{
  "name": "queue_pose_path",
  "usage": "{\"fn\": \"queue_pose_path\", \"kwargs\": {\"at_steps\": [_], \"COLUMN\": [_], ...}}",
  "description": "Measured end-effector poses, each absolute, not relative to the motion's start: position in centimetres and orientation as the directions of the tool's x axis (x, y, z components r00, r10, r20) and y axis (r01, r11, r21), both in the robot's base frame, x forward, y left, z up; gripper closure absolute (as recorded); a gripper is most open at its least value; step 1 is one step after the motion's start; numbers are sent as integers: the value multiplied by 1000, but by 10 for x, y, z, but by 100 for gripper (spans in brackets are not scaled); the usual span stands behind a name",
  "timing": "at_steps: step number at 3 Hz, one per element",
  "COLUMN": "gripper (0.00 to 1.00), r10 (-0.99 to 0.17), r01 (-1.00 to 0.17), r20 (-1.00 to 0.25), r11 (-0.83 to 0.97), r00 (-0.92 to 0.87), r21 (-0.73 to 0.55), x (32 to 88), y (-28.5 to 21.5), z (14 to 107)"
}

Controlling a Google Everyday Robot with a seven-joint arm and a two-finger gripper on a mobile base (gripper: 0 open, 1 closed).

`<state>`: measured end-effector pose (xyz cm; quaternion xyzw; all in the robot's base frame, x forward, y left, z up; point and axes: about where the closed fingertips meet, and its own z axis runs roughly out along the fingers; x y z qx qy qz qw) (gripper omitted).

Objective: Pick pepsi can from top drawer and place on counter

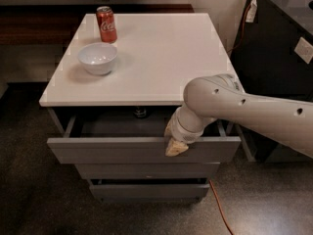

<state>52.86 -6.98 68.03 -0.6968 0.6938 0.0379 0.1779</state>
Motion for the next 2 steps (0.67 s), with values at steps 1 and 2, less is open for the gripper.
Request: {"fn": "queue_pose_path", "kwargs": {"at_steps": [1, 2], "gripper": [0, 0], "r10": [-933, -920], "r01": [-990, -993], "r20": [-354, -383], "r11": [-14, -41], "r00": [65, 82], "r21": [-143, -114], "x": [499, 483], "y": [-61, -57], "z": [659, 644]}}
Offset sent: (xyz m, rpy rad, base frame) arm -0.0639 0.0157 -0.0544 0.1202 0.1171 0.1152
